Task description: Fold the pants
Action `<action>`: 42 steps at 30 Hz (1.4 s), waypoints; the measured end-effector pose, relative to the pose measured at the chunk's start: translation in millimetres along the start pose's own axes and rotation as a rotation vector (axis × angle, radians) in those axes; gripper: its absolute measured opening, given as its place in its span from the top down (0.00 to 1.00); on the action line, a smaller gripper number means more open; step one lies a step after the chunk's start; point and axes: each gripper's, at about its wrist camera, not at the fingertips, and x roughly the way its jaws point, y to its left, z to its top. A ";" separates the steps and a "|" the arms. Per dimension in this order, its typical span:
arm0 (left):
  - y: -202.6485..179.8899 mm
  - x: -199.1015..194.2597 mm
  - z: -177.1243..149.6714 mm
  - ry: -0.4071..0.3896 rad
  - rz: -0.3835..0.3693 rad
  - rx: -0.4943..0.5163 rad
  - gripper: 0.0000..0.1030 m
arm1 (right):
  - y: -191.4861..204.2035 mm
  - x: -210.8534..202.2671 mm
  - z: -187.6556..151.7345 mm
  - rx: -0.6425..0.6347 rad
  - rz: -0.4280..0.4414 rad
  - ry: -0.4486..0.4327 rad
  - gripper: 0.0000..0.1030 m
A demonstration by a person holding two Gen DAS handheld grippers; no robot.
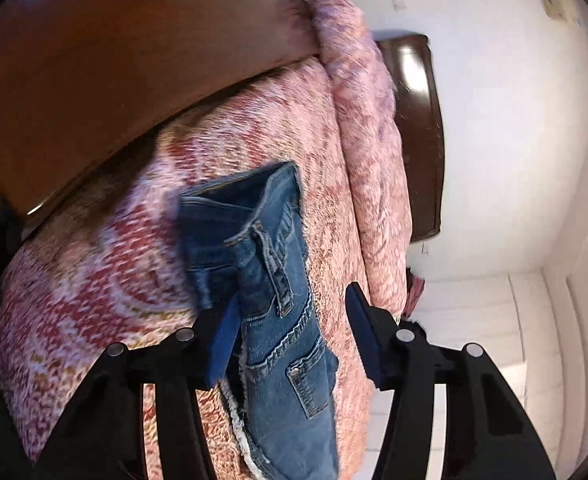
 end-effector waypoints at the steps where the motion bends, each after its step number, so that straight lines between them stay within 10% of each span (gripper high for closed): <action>1: -0.4 3.6 0.2 0.007 0.021 0.011 0.49 | 0.3 1.4 0.7 0.001 0.000 0.001 0.58; 6: -6.2 16.5 -3.5 -0.001 0.059 0.066 0.51 | 1.8 7.4 4.0 0.001 0.002 0.005 0.58; 10: -27.4 19.1 -2.1 -0.019 0.093 0.151 0.92 | 3.6 9.1 5.8 -0.002 0.000 0.006 0.52; 13: -57.8 28.0 6.9 -0.006 0.084 0.241 0.92 | 10.6 2.2 7.9 -0.017 0.003 -0.020 0.33; 18: -86.8 42.3 19.4 0.030 0.087 0.301 0.92 | -14.2 -27.0 10.2 0.217 0.161 -0.152 0.30; 22: -90.3 43.6 20.3 0.038 0.094 0.314 0.92 | -28.9 -33.0 27.1 0.327 0.149 -0.178 0.53; 29: -75.1 48.0 16.1 0.087 0.128 0.290 0.92 | -29.3 -12.2 53.3 0.363 0.068 -0.189 0.53; 33: -61.5 57.8 15.2 0.114 0.152 0.248 0.91 | -24.7 13.4 65.2 0.354 0.057 -0.159 0.99; 35: -65.6 64.8 18.7 0.114 0.130 0.250 0.93 | -10.4 20.5 73.4 0.287 0.054 -0.154 0.99; 42: -127.5 77.6 38.0 0.093 -0.051 0.255 0.94 | 95.2 -32.4 112.5 0.105 0.460 -0.317 0.99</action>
